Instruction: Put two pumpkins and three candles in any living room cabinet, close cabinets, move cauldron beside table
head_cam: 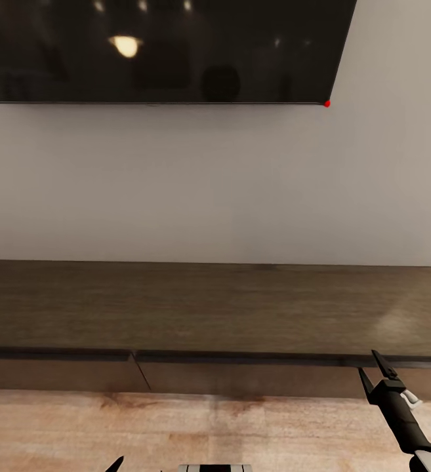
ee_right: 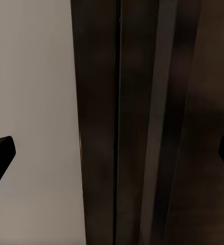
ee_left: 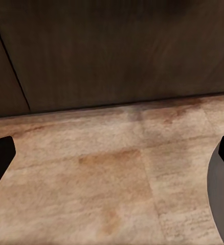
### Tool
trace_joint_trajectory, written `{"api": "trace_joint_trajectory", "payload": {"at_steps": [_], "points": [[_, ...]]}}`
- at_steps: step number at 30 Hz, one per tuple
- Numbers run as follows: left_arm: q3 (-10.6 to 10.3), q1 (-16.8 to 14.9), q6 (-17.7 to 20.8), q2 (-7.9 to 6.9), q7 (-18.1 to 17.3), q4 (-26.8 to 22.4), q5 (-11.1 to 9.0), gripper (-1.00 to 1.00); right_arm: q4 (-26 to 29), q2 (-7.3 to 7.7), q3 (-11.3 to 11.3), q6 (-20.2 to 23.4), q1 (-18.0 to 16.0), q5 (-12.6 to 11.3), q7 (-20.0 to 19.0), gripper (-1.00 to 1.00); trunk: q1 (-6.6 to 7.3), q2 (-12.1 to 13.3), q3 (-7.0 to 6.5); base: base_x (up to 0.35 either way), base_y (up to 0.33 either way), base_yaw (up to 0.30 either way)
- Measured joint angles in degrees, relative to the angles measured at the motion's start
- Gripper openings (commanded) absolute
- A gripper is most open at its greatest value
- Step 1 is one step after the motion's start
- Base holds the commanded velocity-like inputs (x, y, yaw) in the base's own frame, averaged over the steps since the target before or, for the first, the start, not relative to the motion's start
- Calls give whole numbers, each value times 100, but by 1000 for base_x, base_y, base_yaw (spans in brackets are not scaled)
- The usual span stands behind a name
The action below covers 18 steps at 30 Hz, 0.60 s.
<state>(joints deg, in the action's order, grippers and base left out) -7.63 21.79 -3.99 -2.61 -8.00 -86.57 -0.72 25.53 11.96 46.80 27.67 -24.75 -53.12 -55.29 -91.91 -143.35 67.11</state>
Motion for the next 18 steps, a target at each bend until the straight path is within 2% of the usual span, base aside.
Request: {"api": "trace_joint_trajectory", "payload": {"at_steps": [18], "points": [[0,0,0,-1,-4,1,8,100,0,0,0,0,0,0,0,100,0,0,0,2,0,0]]}}
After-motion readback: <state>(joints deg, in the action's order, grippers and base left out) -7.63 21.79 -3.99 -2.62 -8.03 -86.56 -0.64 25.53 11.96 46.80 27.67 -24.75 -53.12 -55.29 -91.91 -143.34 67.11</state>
